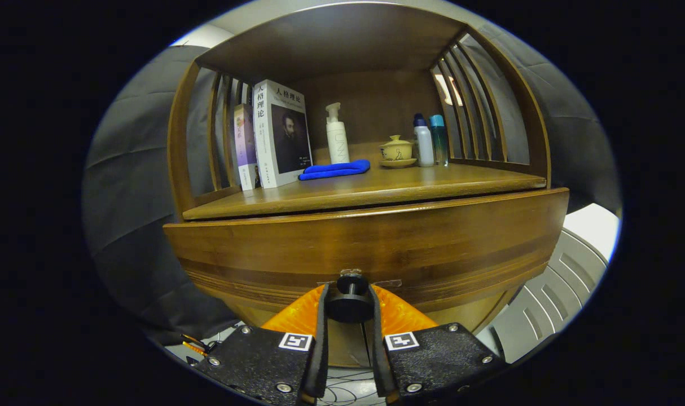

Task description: Pull open the drawer, take out the items inside it, and place them on the countertop above the cabinet.

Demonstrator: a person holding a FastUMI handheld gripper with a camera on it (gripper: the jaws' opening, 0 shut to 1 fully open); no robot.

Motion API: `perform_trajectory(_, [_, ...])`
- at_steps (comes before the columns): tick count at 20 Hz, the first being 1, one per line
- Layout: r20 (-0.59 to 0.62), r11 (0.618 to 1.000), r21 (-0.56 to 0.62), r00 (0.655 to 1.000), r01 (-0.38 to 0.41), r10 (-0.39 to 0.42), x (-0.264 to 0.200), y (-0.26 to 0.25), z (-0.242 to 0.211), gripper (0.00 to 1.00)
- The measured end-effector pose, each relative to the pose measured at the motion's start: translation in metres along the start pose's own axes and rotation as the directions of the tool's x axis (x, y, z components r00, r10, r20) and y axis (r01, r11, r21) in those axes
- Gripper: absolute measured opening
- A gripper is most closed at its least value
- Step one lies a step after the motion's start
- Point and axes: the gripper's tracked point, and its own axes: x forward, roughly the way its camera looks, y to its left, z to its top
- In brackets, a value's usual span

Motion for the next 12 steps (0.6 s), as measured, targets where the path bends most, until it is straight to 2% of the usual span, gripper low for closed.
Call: perform_trajectory(12, [0.035,0.999,-0.020,0.999,-0.025,0.025,-0.061,0.005,-0.012,0.33])
